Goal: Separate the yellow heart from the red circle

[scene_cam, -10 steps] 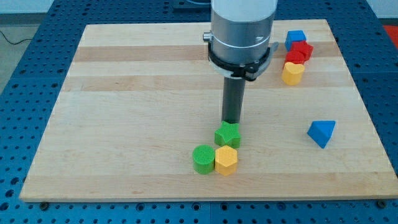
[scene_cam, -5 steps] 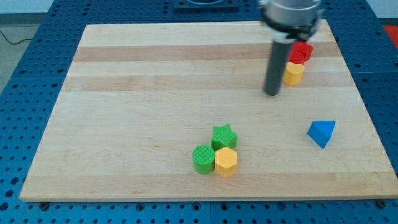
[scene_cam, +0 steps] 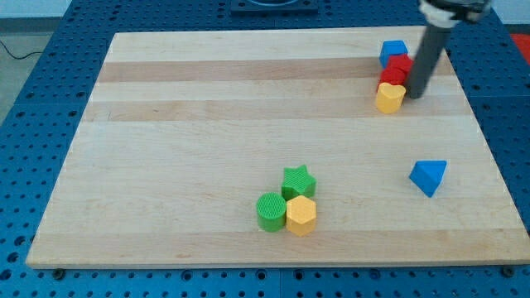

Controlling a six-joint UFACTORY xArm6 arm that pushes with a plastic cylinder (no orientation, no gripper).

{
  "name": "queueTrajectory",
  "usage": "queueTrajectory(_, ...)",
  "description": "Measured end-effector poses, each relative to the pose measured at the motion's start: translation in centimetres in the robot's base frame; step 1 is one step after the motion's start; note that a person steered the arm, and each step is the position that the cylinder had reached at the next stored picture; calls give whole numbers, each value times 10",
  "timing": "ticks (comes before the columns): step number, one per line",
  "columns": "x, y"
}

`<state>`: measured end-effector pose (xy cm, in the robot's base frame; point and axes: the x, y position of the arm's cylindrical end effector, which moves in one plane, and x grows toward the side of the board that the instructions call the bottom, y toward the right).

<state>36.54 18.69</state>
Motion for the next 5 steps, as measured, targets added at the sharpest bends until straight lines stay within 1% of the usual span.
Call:
queueTrajectory(1, 14, -75)
queueTrajectory(2, 33, -133)
queueTrajectory(3, 40, -147)
queueTrajectory(4, 18, -122)
queueTrajectory(5, 13, -80)
